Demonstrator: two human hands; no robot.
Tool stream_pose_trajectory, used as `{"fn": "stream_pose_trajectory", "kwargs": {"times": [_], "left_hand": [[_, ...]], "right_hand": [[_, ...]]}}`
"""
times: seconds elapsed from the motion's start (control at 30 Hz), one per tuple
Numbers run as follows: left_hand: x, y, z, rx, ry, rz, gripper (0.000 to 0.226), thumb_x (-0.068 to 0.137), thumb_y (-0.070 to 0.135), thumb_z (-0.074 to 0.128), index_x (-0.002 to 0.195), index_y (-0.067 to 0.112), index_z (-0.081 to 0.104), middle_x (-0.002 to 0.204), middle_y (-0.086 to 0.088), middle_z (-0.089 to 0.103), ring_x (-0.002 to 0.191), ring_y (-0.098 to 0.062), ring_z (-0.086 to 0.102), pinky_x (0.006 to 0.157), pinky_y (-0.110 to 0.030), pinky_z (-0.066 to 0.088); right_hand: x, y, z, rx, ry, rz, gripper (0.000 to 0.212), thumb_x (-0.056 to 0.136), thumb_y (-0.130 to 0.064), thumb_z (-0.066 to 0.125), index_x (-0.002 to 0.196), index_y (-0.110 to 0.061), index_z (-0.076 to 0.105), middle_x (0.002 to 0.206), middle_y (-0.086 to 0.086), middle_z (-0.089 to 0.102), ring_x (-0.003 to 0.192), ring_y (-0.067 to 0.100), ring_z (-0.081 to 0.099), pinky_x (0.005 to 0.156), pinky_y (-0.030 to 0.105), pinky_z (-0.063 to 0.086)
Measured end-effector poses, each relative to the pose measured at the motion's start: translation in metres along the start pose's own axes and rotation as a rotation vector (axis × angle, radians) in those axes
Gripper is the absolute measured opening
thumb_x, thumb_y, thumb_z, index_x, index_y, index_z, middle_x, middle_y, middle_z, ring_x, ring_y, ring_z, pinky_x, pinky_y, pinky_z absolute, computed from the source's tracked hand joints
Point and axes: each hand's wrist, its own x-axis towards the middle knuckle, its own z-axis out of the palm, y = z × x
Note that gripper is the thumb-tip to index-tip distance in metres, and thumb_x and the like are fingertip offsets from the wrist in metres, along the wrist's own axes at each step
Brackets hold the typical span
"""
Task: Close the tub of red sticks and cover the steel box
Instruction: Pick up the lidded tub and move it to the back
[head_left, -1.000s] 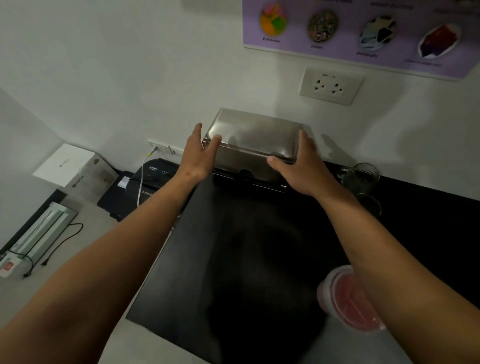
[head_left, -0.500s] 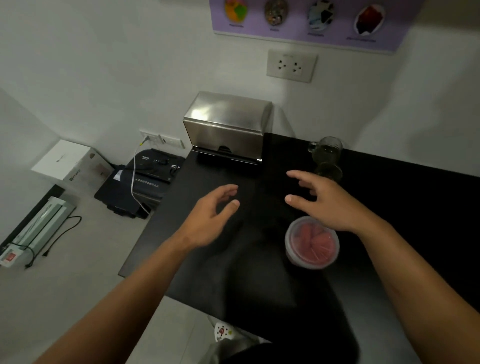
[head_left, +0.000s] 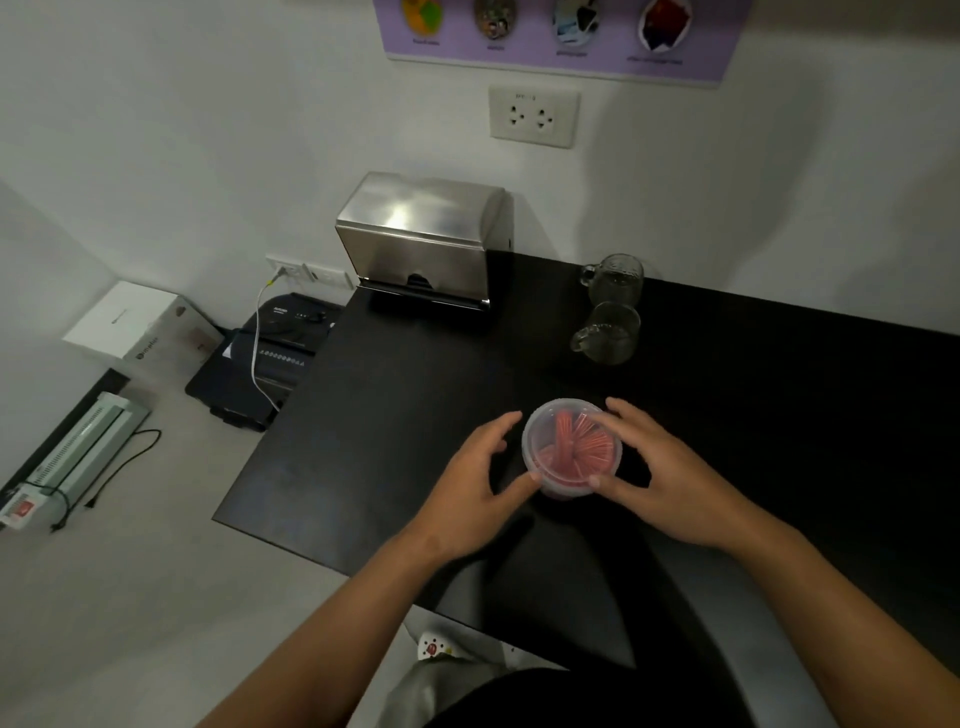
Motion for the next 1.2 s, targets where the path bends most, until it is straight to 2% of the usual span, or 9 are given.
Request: {"fn": "stream_pose_trajectory", "kwargs": {"times": [0.1,0.2,0.3,0.47,0.67,0.83,0.93,1.07,1.2], "left_hand": [[-0.004,0.006,0.012,-0.021,0.025,0.04,0.073,0.092,0.049,0.07,0.155,0.05,0.032,0.148,0.04,0.041,0.135,0.016,0.045,0.105,-0.003,0.037],[-0.005,0.015,0.019,-0.03,0.055,0.078,0.068,0.094,0.047,0.069,0.143,0.073,0.03,0.142,0.052,0.039,0.137,0.012,0.046,0.107,-0.006,0.038],[-0.006,0.019,0.025,-0.068,0.084,0.101,0.065,0.094,0.047,0.069,0.138,0.078,0.032,0.141,0.049,0.042,0.135,0.003,0.052,0.105,-0.008,0.042],[-0.005,0.015,0.03,-0.09,0.092,0.091,0.065,0.093,0.052,0.066,0.139,0.078,0.03,0.143,0.048,0.038,0.137,-0.003,0.052,0.105,-0.015,0.049],[0.002,0.009,0.029,-0.174,0.145,0.062,0.063,0.095,0.041,0.07,0.143,0.068,0.039,0.15,0.025,0.046,0.135,-0.014,0.06,0.104,-0.039,0.058],[0.016,-0.004,0.022,-0.194,0.154,0.033,0.064,0.099,0.023,0.073,0.152,0.045,0.044,0.153,0.015,0.047,0.136,-0.013,0.06,0.105,-0.041,0.058],[0.029,-0.008,0.015,-0.201,0.158,0.023,0.063,0.1,0.023,0.074,0.155,0.035,0.046,0.154,0.013,0.047,0.136,-0.012,0.059,0.105,-0.039,0.058],[0.049,-0.009,0.002,-0.223,0.171,0.011,0.062,0.1,0.02,0.074,0.15,0.045,0.046,0.154,0.009,0.048,0.132,-0.011,0.062,0.103,-0.035,0.059],[0.07,-0.014,-0.01,-0.211,0.185,0.027,0.061,0.101,0.017,0.072,0.154,0.035,0.047,0.154,0.001,0.049,0.131,-0.011,0.062,0.102,-0.03,0.058]], "right_hand": [[-0.006,0.009,0.011,0.026,-0.012,-0.001,0.089,0.091,-0.046,0.074,0.158,-0.056,0.017,0.17,-0.025,0.005,0.156,0.002,0.007,0.125,0.038,0.021],[-0.007,0.009,0.02,0.059,0.016,-0.017,0.092,0.088,-0.048,0.075,0.139,-0.08,0.005,0.148,-0.058,-0.001,0.145,-0.022,0.007,0.117,0.026,0.023],[-0.002,0.005,0.02,0.08,0.037,0.011,0.089,0.085,-0.05,0.076,0.14,-0.078,0.012,0.136,-0.067,0.009,0.125,-0.042,0.012,0.103,0.015,0.025],[0.003,0.009,0.021,0.114,0.068,0.01,0.086,0.084,-0.048,0.079,0.153,-0.055,0.027,0.15,-0.039,0.035,0.13,-0.023,0.036,0.105,0.02,0.035],[0.01,-0.001,0.017,0.103,0.078,0.015,0.091,0.084,-0.042,0.081,0.131,-0.084,0.016,0.129,-0.068,0.021,0.12,-0.04,0.026,0.098,0.011,0.03],[0.029,-0.009,0.013,0.083,0.057,-0.001,0.092,0.087,-0.038,0.08,0.161,-0.041,0.026,0.164,-0.02,0.032,0.149,0.003,0.034,0.121,0.043,0.036],[0.044,-0.015,0.005,0.059,0.063,-0.043,0.09,0.088,-0.036,0.08,0.161,-0.036,0.028,0.165,-0.017,0.034,0.15,0.003,0.032,0.123,0.041,0.033],[0.069,-0.02,0.003,0.078,0.076,-0.08,0.084,0.089,-0.037,0.078,0.158,-0.042,0.03,0.158,-0.031,0.033,0.141,-0.016,0.028,0.121,0.032,0.031],[0.094,-0.02,0.001,0.069,0.102,-0.07,0.09,0.09,-0.037,0.078,0.163,-0.032,0.025,0.168,-0.013,0.028,0.147,-0.003,0.025,0.117,0.02,0.024]]}}
